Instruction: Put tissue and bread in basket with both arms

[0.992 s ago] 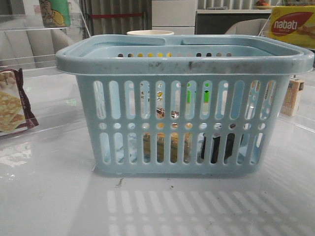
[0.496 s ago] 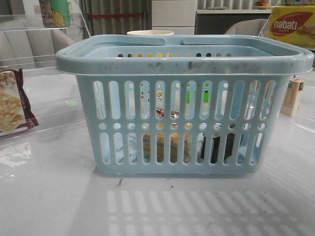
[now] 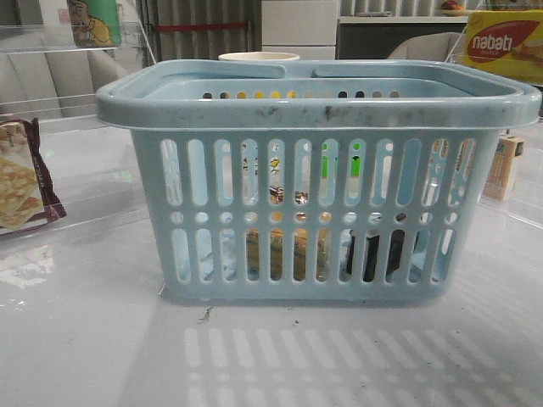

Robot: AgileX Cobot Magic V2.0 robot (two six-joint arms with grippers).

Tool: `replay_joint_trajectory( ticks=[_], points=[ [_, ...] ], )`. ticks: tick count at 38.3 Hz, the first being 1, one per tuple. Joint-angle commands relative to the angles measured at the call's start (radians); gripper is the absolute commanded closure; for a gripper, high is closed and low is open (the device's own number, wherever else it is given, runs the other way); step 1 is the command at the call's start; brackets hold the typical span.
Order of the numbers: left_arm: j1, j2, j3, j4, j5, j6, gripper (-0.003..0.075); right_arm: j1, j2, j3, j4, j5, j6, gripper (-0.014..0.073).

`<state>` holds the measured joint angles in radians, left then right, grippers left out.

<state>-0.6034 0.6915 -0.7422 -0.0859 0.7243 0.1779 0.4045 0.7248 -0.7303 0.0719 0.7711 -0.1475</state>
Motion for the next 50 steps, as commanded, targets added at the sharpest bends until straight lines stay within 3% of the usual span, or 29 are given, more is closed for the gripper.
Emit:
replay_joint_trajectory(
  ticks=[1, 16, 21, 25, 29, 32, 41, 50],
  points=[
    [0.0, -0.001, -0.028, -0.006, -0.063, -0.01, 0.0629, -0.001, -0.004, -0.027, -0.003, -0.066, -0.011, 0.054],
    [0.002, -0.021, -0.015, -0.008, -0.071, -0.01, 0.0629, -0.001, -0.004, -0.027, -0.003, -0.066, -0.011, 0.054],
    [0.068, -0.088, 0.022, 0.022, -0.097, 0.003, 0.0629, -0.001, -0.004, -0.027, -0.003, -0.066, -0.011, 0.054],
    [0.166, -0.185, 0.114, 0.037, -0.216, 0.003, 0.0629, -0.001, -0.003, -0.027, -0.003, -0.066, -0.011, 0.054],
    [0.294, -0.311, 0.272, 0.037, -0.44, 0.003, 0.0629, -0.001, -0.002, -0.027, -0.003, -0.066, -0.011, 0.054],
    [0.362, -0.395, 0.374, 0.037, -0.536, 0.003, 0.0629, -0.001, -0.002, -0.027, -0.003, -0.066, -0.011, 0.054],
    [0.5, -0.63, 0.629, -0.013, -0.659, 0.003, 0.0629, -0.001, -0.002, -0.027, -0.003, -0.066, -0.011, 0.054],
    [0.516, -0.709, 0.749, -0.063, -0.701, 0.003, 0.0629, -0.001, -0.002, -0.027, -0.003, -0.065, -0.011, 0.054]
  ],
)
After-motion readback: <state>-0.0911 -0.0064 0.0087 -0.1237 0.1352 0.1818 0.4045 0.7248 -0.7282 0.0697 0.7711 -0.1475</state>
